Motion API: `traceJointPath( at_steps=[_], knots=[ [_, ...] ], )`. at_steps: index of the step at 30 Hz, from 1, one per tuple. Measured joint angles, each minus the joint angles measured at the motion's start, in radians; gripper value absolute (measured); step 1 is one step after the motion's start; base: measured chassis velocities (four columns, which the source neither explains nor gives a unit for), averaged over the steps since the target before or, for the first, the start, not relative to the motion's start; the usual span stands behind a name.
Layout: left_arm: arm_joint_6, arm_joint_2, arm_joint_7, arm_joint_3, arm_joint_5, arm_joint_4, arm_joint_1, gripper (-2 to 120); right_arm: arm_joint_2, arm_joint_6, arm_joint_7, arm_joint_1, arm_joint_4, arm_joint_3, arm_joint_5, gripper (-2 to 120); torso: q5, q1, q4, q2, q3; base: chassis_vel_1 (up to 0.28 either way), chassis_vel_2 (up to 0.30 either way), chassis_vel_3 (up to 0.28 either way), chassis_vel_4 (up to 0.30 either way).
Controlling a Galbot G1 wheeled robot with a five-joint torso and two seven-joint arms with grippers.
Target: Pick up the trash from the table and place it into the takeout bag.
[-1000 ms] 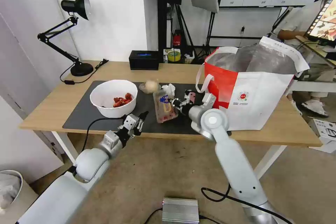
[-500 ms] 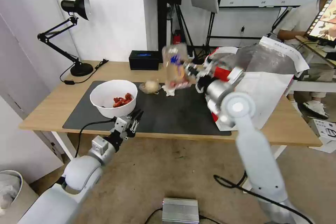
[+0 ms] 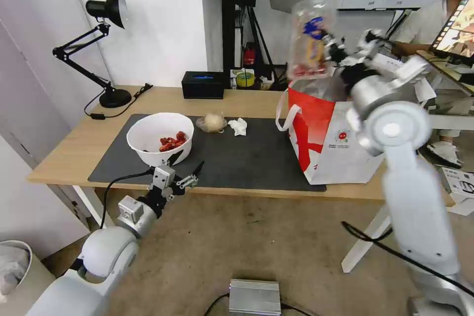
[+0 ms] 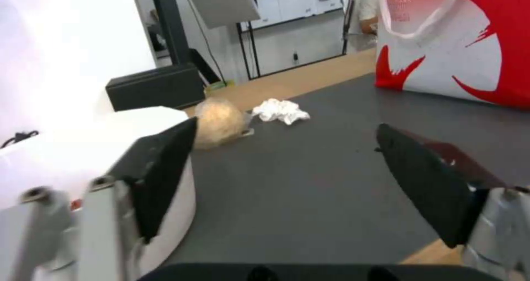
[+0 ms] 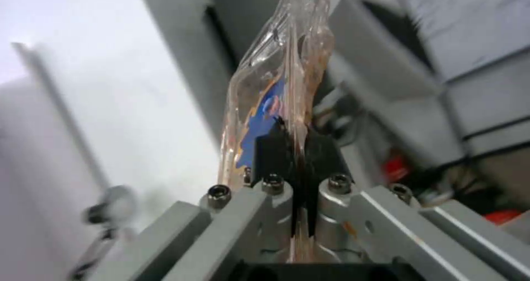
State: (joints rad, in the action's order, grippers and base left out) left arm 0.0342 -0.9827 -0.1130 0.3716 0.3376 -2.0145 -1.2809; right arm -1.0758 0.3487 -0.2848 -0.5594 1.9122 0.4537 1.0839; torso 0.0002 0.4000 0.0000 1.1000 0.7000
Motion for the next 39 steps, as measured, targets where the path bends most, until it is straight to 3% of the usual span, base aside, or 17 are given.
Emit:
traceJointPath(
  at_steps=[3,11,26,38,39],
  knots=[
    [-0.004,-0.002,0.000,0.000,0.000,0.000,0.000,98,0.046,-0.012,0.022,-0.010,-0.013,0.020,-0.052,0,-0.0001,0.000,0.0000,0.000,0.000,0.000,0.000,0.000,0.000],
    [-0.012,0.006,0.000,-0.010,0.010,0.007,0.014,100,0.147,-0.045,0.086,-0.083,-0.064,0.062,-0.148,0,-0.0001,0.000,0.0000,0.000,0.000,0.000,0.000,0.000,0.000],
    [-0.015,-0.001,0.000,-0.039,0.018,0.008,0.021,100,0.134,-0.062,0.126,-0.203,-0.116,0.083,-0.231,0,-0.0001,0.000,0.0000,0.000,0.000,0.000,0.000,0.000,0.000],
    [-0.013,0.000,0.001,-0.043,0.019,0.010,0.030,100,0.108,-0.038,0.107,-0.221,-0.095,0.078,-0.155,0,-0.0003,0.000,0.0001,0.000,0.000,0.000,0.000,0.000,0.000],
    [-0.012,0.000,0.001,-0.046,0.019,0.012,0.034,100,0.106,-0.033,0.105,-0.226,-0.088,0.080,-0.145,6,-0.0003,0.000,0.0000,0.000,0.000,0.000,0.000,0.000,0.000]
  ],
)
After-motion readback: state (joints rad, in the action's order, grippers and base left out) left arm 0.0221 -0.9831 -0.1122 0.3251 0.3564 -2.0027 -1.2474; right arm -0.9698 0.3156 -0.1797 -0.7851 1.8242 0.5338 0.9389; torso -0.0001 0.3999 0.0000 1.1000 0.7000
